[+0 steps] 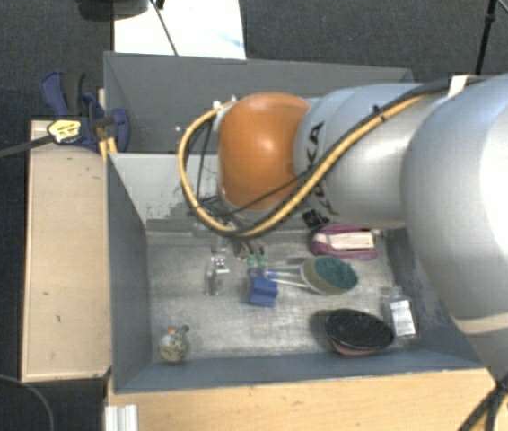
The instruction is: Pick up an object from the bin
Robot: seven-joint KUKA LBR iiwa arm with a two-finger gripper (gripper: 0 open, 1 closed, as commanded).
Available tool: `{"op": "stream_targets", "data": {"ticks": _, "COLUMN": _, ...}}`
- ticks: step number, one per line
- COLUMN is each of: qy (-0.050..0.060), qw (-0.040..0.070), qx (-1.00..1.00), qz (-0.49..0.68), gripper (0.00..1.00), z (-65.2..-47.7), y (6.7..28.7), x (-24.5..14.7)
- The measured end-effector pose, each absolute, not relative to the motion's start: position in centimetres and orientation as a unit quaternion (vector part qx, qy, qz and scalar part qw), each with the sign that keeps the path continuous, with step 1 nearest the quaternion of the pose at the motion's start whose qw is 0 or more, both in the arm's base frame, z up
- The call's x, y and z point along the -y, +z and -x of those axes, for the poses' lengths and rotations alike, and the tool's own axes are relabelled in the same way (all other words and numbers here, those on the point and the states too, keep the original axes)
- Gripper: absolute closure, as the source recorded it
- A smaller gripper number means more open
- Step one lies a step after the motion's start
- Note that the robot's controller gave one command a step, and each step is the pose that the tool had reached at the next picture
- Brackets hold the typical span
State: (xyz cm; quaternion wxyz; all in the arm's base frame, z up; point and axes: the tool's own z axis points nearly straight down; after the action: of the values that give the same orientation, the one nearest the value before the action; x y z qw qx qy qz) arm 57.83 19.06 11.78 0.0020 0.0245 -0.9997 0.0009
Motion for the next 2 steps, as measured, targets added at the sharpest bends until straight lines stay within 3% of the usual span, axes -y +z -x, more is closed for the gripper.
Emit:
{"op": "stream_targets", "data": {"ticks": 1, "qy": 0.001, "qw": 0.000, "qx": 0.994, "qz": -0.105, "gripper": 0.00, "z": -58.5, "y": 10.9, "x": -12.3}}
{"op": "stream_targets", "data": {"ticks": 2, "qy": 0.001, "qw": 0.003, "qx": 0.992, "qz": -0.128, "gripper": 0.00, "z": -52.3, "y": 9.4, "x": -7.5}}
